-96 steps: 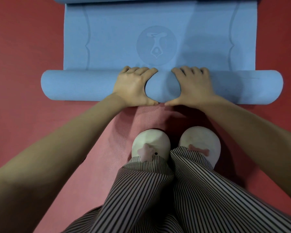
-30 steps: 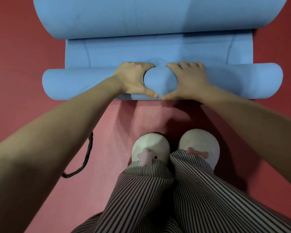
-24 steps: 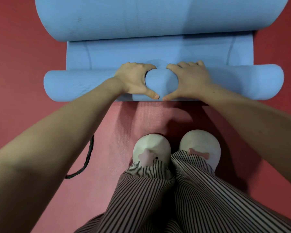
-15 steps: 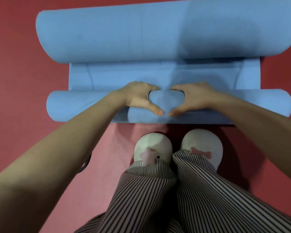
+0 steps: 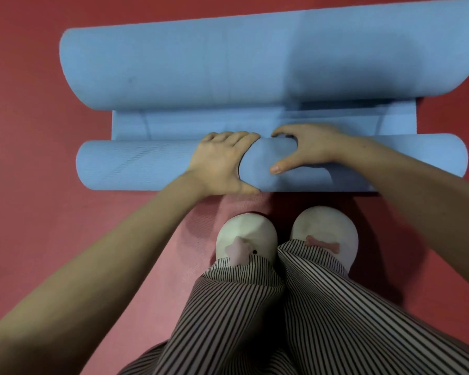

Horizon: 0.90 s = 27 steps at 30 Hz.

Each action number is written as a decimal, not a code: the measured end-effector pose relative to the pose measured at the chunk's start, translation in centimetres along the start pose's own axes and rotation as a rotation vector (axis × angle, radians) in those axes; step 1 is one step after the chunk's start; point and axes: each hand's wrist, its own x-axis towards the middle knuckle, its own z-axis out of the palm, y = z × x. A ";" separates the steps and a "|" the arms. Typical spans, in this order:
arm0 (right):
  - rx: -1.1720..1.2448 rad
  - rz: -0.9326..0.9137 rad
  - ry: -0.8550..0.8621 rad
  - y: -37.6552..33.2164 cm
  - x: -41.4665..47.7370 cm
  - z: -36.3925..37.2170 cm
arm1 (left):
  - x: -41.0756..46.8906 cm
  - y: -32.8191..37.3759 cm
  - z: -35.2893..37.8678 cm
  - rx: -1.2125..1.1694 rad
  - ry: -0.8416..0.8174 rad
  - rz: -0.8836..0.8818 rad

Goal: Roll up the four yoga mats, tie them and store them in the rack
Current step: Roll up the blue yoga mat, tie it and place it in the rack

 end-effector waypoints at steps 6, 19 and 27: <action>-0.279 -0.102 0.276 -0.7 -1.7 2.5 | 3.8 -0.8 -3.2 -0.105 -0.350 -0.159; -0.365 -0.105 0.075 -0.6 -0.9 1.1 | 4.4 -1.1 -3.1 -0.485 -0.637 -0.273; -0.260 -0.057 -0.074 -0.4 0.5 -1.0 | 2.6 -0.7 -3.3 -0.233 -0.399 -0.153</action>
